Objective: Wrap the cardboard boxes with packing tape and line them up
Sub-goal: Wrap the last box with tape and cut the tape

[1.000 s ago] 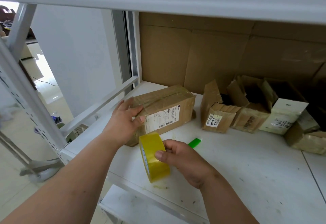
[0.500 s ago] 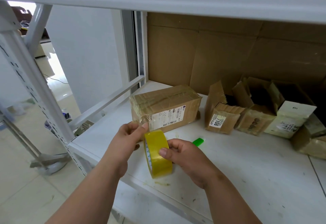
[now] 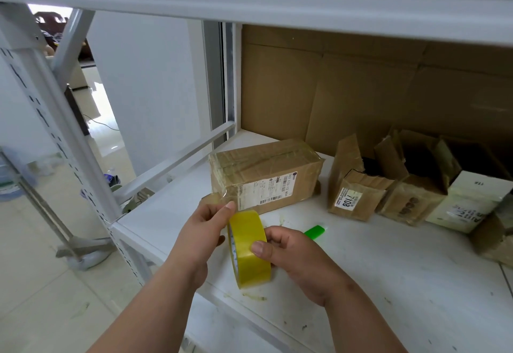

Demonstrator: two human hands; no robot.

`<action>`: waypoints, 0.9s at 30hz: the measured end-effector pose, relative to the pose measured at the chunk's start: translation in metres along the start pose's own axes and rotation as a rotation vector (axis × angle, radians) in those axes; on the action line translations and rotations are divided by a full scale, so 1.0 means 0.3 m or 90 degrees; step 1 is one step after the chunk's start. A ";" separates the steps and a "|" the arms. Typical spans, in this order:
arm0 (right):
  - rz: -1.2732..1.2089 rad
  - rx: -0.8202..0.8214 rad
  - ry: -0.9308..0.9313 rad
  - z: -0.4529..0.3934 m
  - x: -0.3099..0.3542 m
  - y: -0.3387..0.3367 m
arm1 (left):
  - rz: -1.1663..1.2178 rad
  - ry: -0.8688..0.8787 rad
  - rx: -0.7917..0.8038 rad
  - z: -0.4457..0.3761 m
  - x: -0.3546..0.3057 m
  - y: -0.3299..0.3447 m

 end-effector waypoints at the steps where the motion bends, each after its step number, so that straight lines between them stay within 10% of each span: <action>1: 0.005 0.005 0.002 -0.001 0.003 0.001 | 0.016 -0.011 -0.001 -0.002 0.008 0.001; 9: 0.020 -0.105 0.009 -0.028 0.012 -0.106 | 0.064 -0.060 0.022 0.007 0.013 0.009; 15: 0.752 -0.234 -0.041 -0.068 -0.076 -0.222 | 0.074 -0.071 0.022 0.027 0.008 0.014; 27: 0.601 -0.304 -0.063 -0.062 -0.008 -0.230 | 0.096 -0.062 0.016 0.053 -0.004 0.022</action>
Point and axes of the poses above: each hand's wrist, its own z-axis away from the middle knuckle, its own y-axis out of the palm, x = y × z, the point moved 6 cm from there along -z, towards the middle knuckle, and after that the axes turned 15 degrees about -x, right-handed, at the moved point
